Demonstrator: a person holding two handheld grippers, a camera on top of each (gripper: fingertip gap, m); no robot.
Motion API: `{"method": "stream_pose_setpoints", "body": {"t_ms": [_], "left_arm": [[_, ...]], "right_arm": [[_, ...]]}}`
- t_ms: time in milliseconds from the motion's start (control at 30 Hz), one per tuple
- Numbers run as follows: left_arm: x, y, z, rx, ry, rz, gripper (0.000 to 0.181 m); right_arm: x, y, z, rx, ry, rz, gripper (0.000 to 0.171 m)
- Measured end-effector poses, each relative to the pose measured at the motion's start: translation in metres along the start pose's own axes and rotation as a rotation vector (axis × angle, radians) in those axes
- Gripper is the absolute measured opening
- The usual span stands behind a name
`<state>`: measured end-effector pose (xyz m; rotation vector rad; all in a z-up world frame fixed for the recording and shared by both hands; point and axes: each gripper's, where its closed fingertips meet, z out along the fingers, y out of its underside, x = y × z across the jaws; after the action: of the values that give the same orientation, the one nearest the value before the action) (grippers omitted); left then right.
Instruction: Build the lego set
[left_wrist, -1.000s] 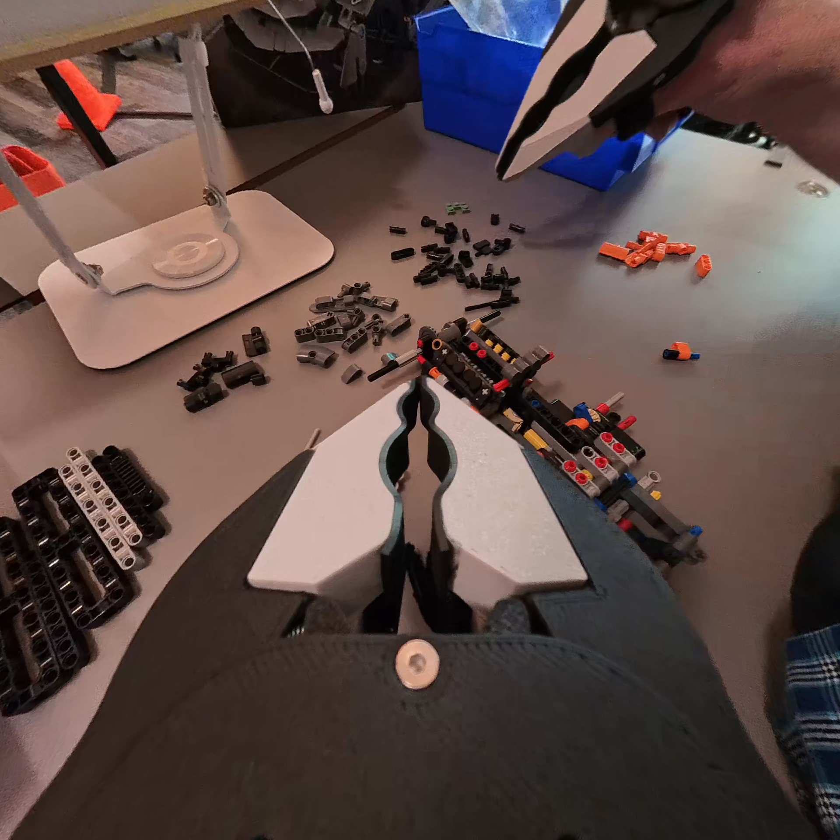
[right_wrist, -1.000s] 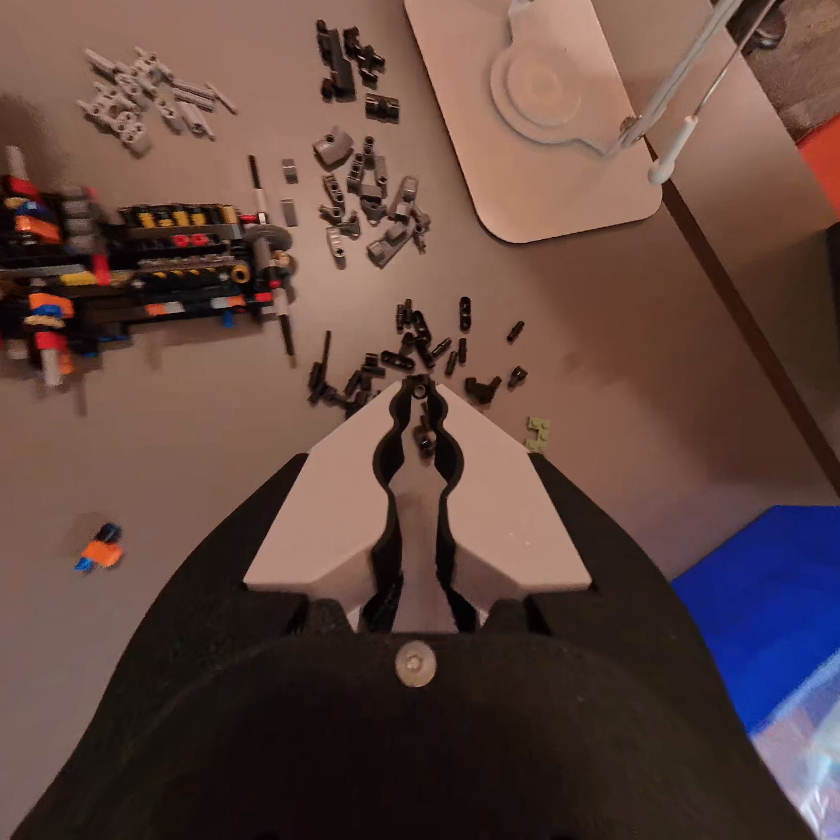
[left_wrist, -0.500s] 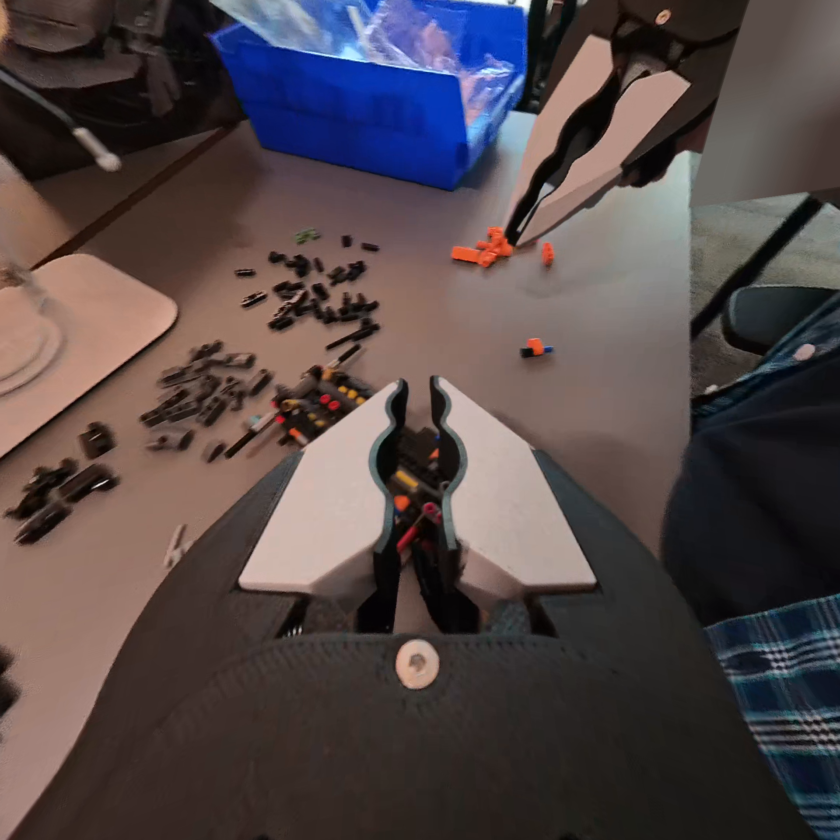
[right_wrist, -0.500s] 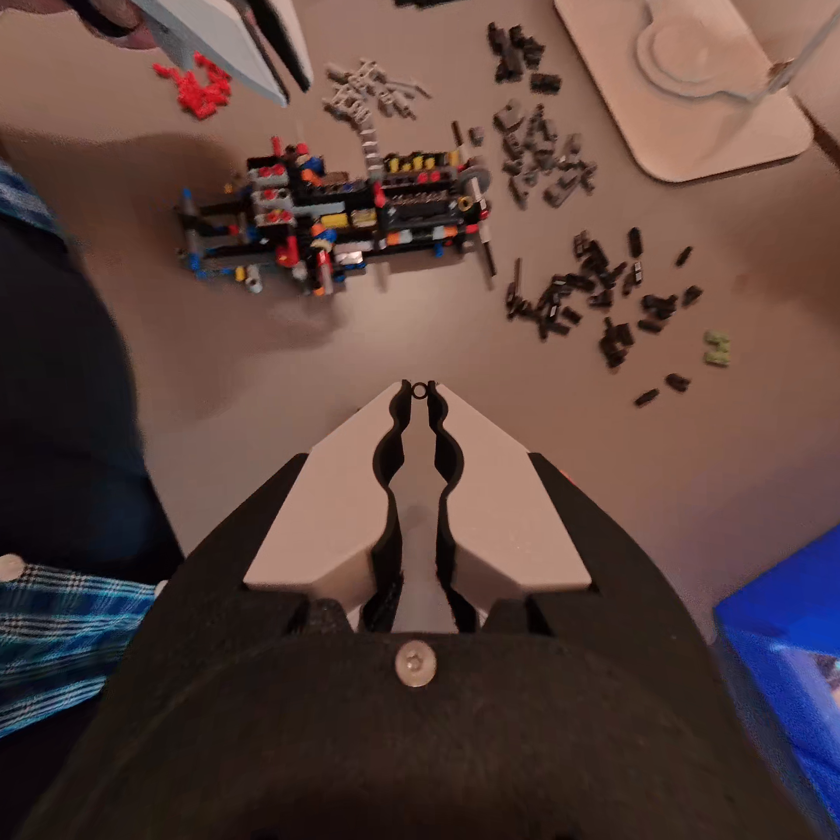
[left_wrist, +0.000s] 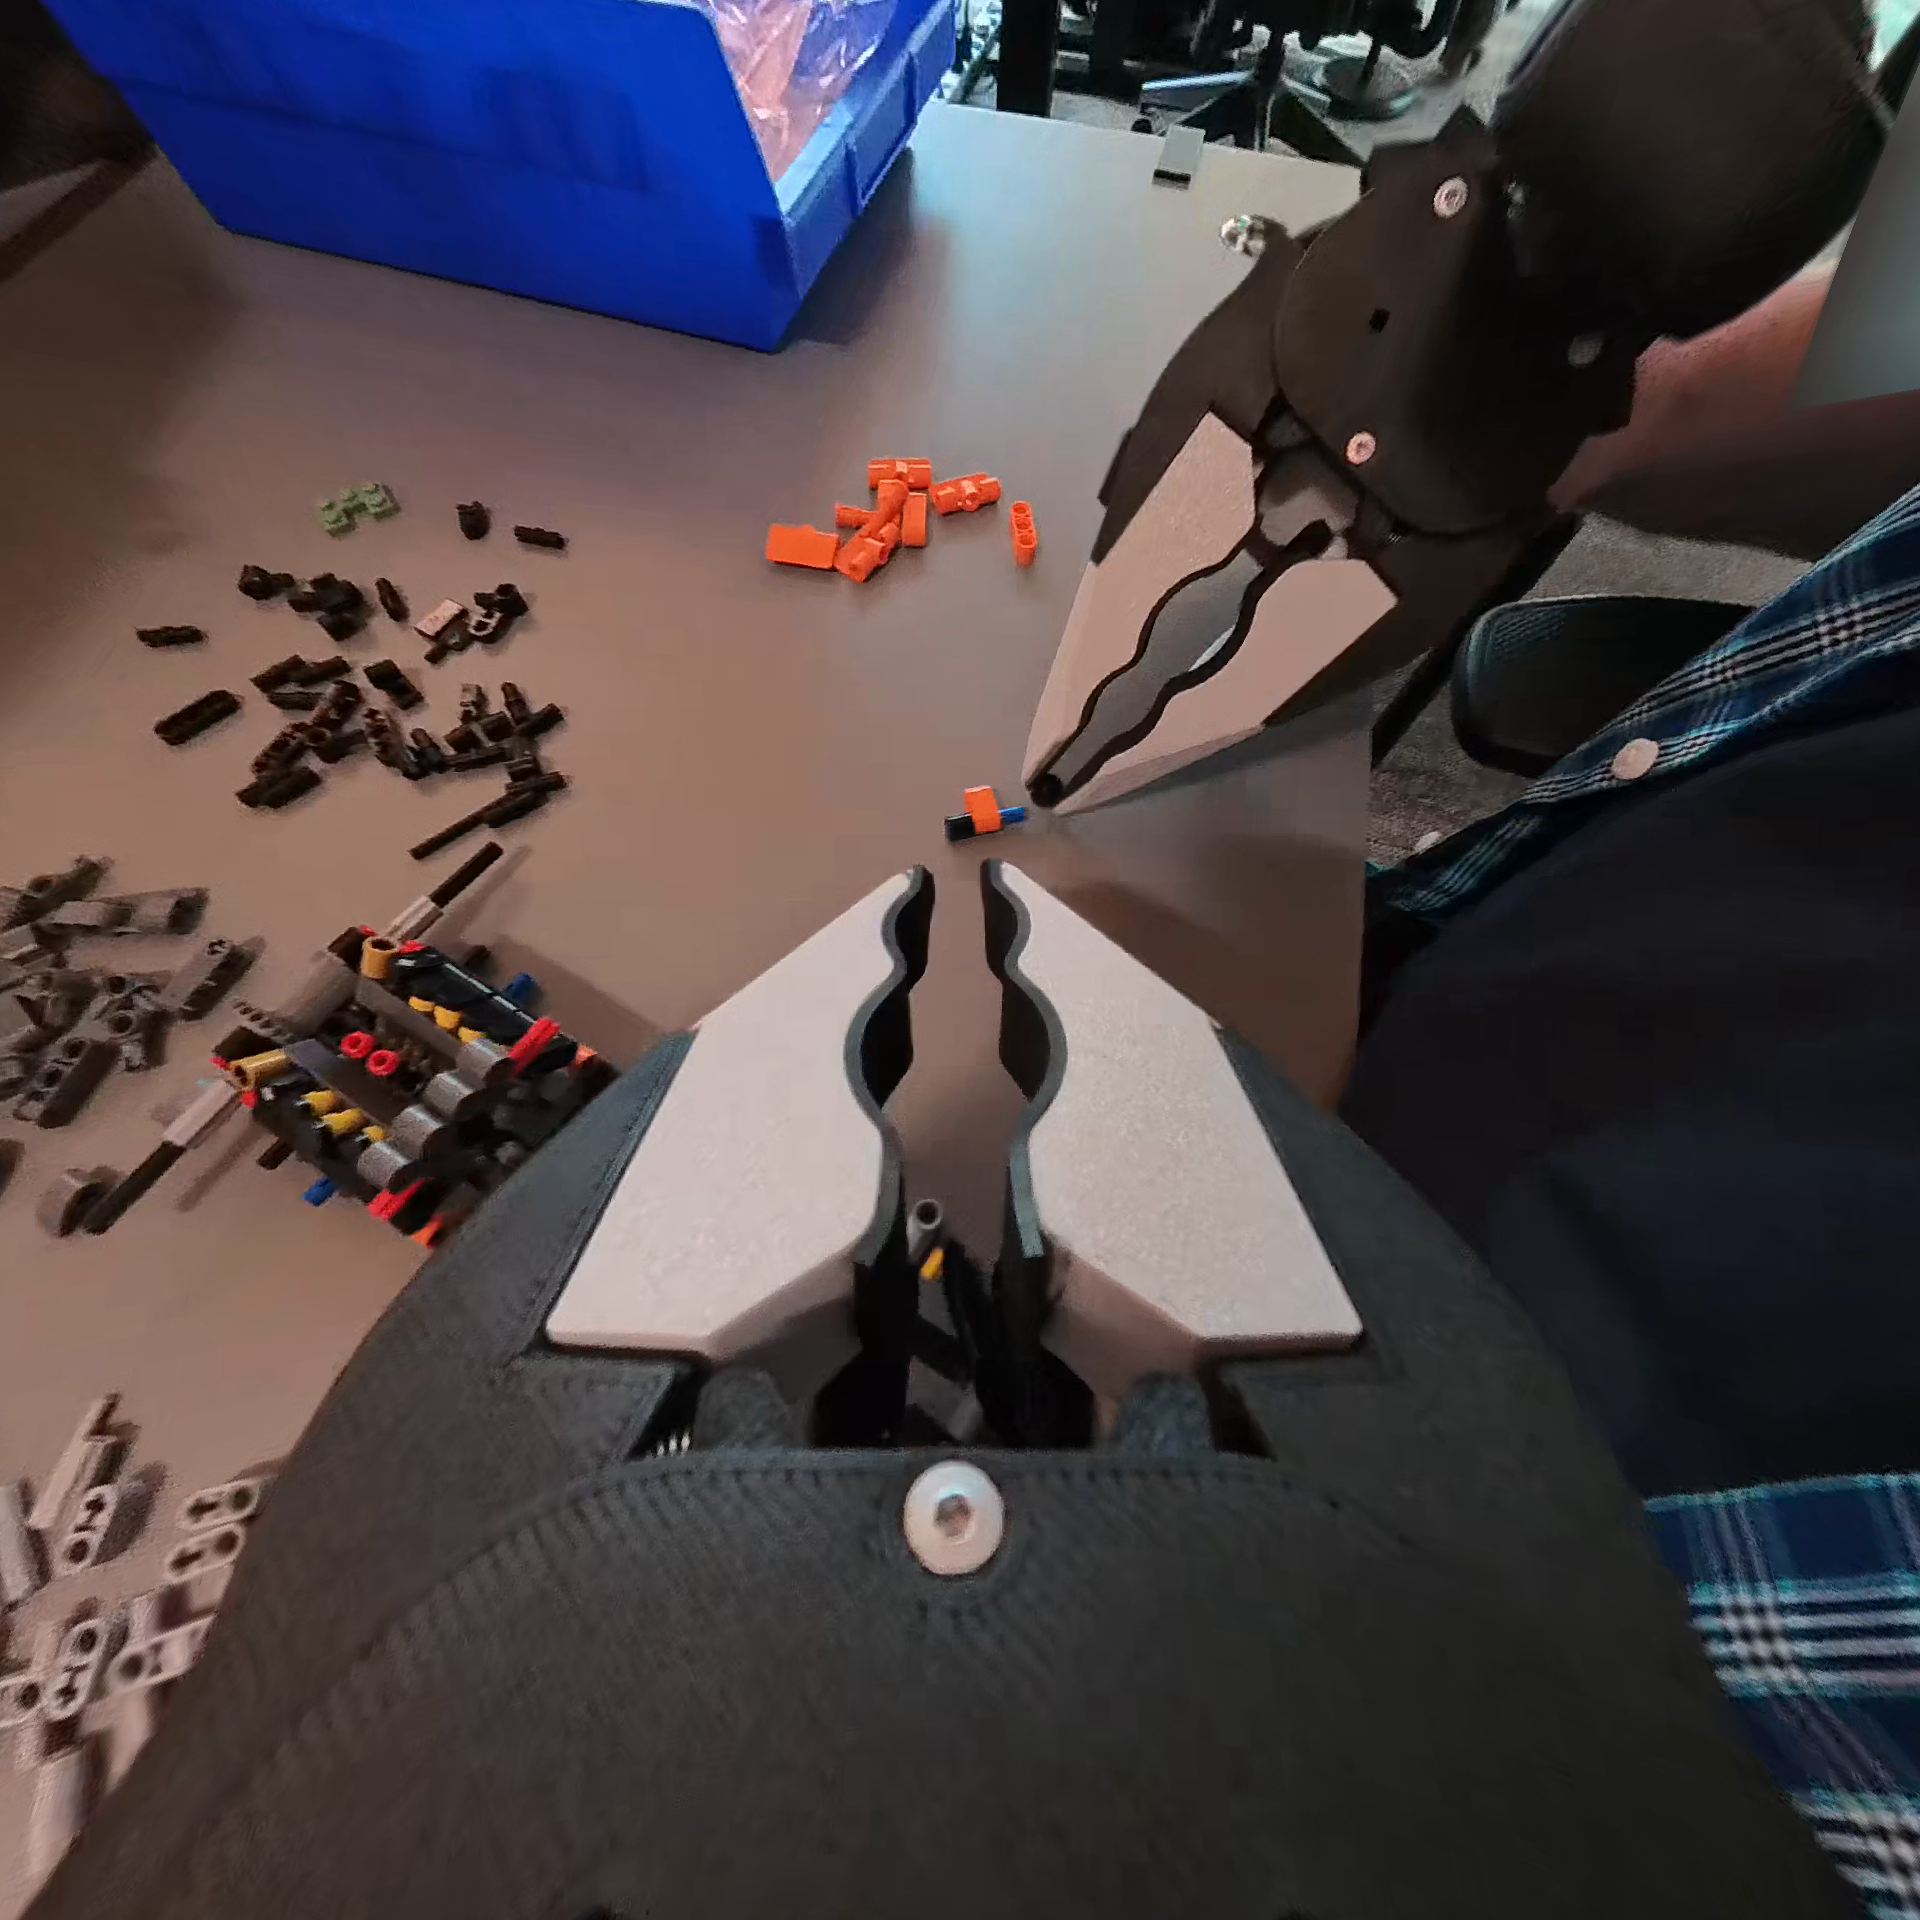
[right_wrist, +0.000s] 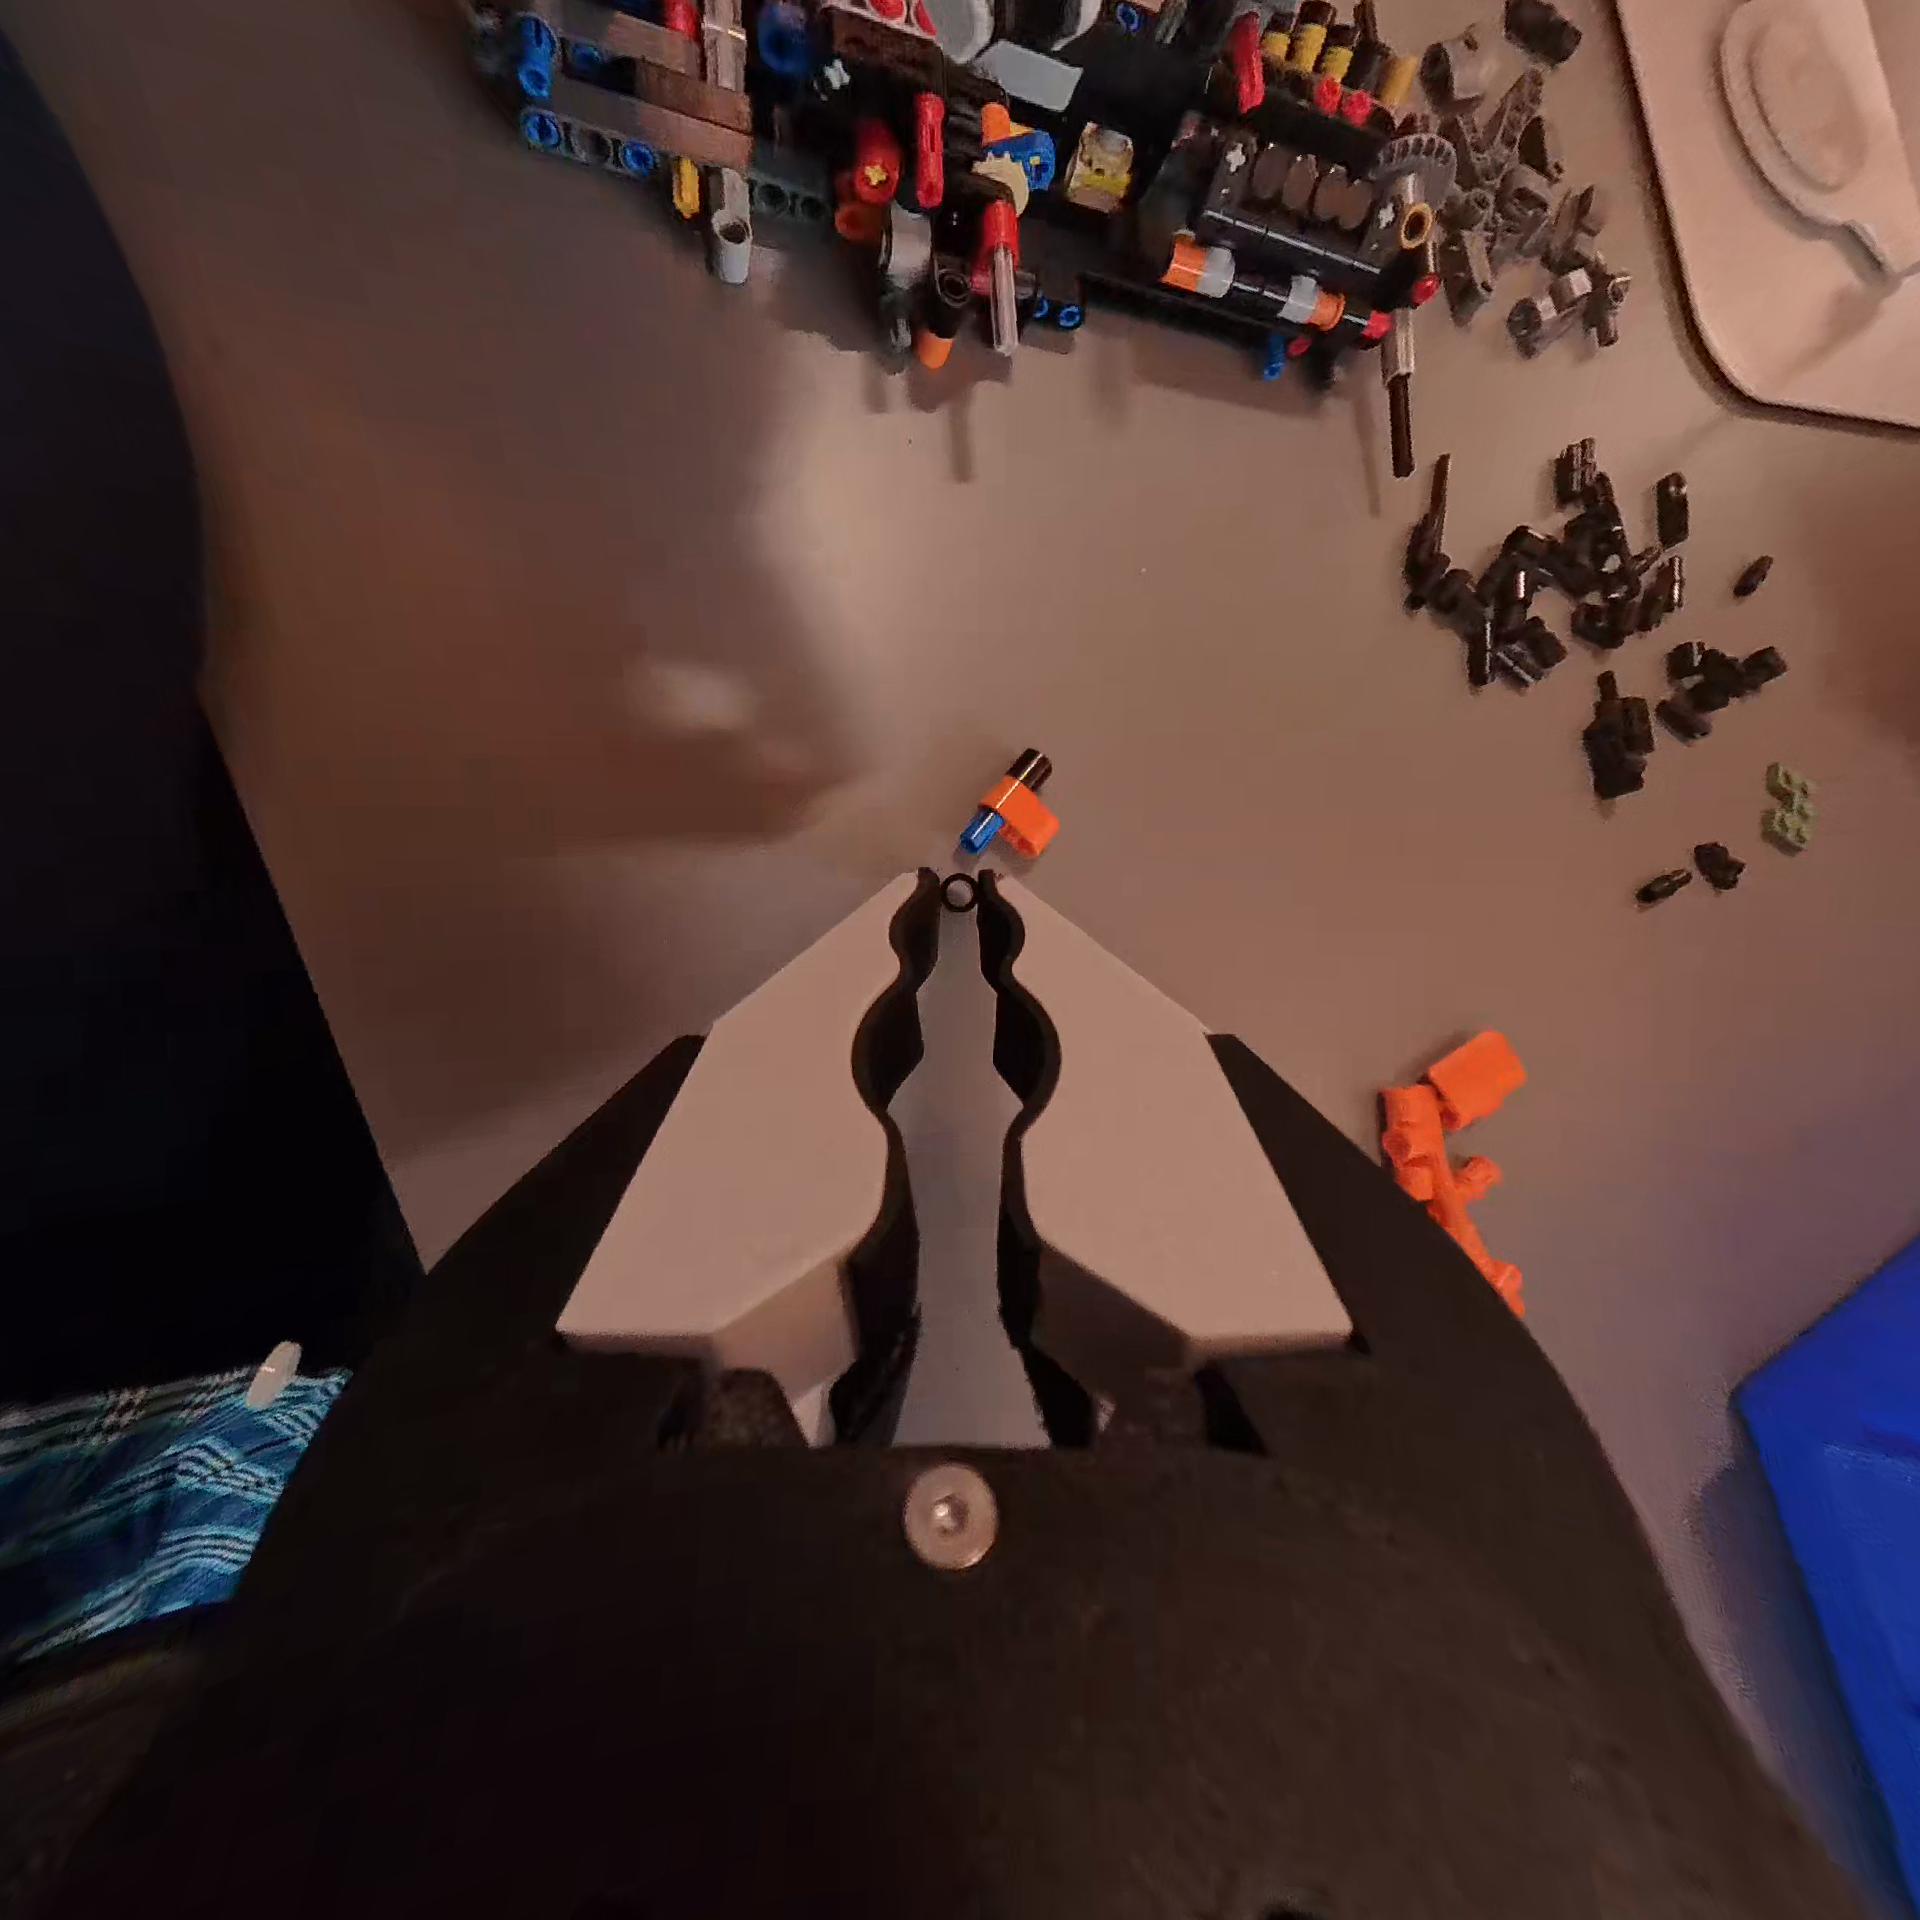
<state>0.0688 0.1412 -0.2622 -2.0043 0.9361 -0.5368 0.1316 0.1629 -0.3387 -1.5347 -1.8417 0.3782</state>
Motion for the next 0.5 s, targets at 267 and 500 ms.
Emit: {"method": "stream_pose_setpoints", "body": {"t_ms": [267, 500], "left_arm": [[0.018, -0.002, 0.028, -0.093, 0.032, 0.02, 0.01], [0.017, -0.003, 0.037, -0.124, 0.036, 0.013, 0.01]], "right_arm": [[0.003, 0.006, -0.003, 0.079, -0.037, 0.181, 0.014], [0.004, 0.014, -0.011, 0.097, -0.039, 0.204, 0.013]]}}
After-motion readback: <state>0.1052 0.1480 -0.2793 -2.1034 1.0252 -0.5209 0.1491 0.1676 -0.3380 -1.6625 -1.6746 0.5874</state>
